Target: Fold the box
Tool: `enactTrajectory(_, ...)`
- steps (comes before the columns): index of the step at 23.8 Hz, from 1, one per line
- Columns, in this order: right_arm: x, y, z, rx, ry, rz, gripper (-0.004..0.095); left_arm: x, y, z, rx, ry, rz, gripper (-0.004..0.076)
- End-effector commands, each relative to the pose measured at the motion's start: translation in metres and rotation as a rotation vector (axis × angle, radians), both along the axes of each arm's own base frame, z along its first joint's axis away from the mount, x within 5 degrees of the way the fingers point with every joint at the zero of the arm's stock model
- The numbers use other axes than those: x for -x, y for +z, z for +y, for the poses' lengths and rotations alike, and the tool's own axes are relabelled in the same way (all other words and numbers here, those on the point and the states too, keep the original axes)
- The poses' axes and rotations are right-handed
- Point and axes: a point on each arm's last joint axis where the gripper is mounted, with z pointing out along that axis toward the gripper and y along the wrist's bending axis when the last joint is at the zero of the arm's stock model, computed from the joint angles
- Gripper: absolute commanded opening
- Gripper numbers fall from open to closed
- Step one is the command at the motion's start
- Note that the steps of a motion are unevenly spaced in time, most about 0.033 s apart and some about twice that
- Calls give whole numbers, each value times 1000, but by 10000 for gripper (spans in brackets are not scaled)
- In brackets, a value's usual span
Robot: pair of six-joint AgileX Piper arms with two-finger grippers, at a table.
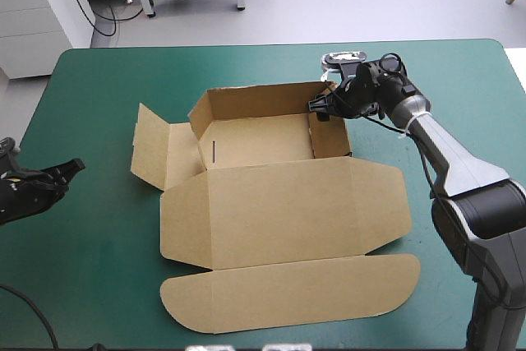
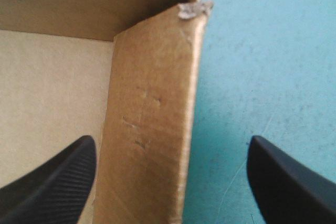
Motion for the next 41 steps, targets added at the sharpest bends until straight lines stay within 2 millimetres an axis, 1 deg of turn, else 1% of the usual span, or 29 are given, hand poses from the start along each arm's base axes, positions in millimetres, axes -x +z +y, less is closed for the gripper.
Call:
enactTrajectory(1,7,60,-7,-33,-27,-132,876,-2,15,-1,-18,17,-84,11)
enactTrajectory(4,12,84,-11,0,-28,-132,876,-2,15,-1,-15,18,-86,8)
enactTrajectory(8,23,121,-17,24,-33,-158,876,-2,15,-2,-7,17,-84,8)
enactTrajectory(9,28,132,-17,5,-31,-187,876,-2,15,-2,-7,17,-84,8)
enactTrajectory(10,36,148,-18,-24,-28,-224,875,-1,15,-1,-12,16,-82,8)
enactTrajectory(11,41,155,-18,-40,-26,-238,876,-1,15,-1,-12,16,-82,8)
enactTrajectory(12,52,165,-20,-58,-23,-255,875,-1,15,-1,-12,16,-82,8)
enactTrajectory(13,57,169,-22,-65,-19,-257,876,-1,15,-1,-12,16,-82,8)
enactTrajectory(14,69,170,-22,-66,8,-247,875,-1,15,-2,-13,14,-81,8)
enactTrajectory(15,76,170,-24,-61,14,-239,875,-2,15,-3,-15,7,-80,8)
enactTrajectory(16,87,166,-26,-49,24,-218,876,-2,15,-3,-15,5,-80,8)
enactTrajectory(18,100,158,-30,-28,35,-184,876,-2,15,-3,-13,6,-81,8)
enactTrajectory(20,98,150,-30,-18,30,-157,876,-2,15,-4,-10,5,-79,8)
enactTrajectory(22,89,142,-27,-24,21,-150,876,-2,15,-4,-3,4,-78,8)
enactTrajectory(24,77,126,-24,-5,22,-108,876,-2,15,-4,0,6,-81,8)
enactTrajectory(26,60,102,-18,14,32,-48,876,-3,16,-6,24,12,-95,8)
enactTrajectory(32,31,56,-9,42,33,51,876,-4,17,-6,29,16,-107,8)
enactTrajectory(34,19,38,-5,47,31,61,876,-4,17,-6,29,16,-107,8)
enactTrajectory(36,12,27,-3,46,31,72,875,-4,17,-5,27,16,-106,8)
enactTrajectory(40,5,19,2,34,34,85,875,-4,17,-5,27,16,-106,8)
enactTrajectory(41,5,20,2,34,35,82,875,-4,17,-5,27,16,-106,8)
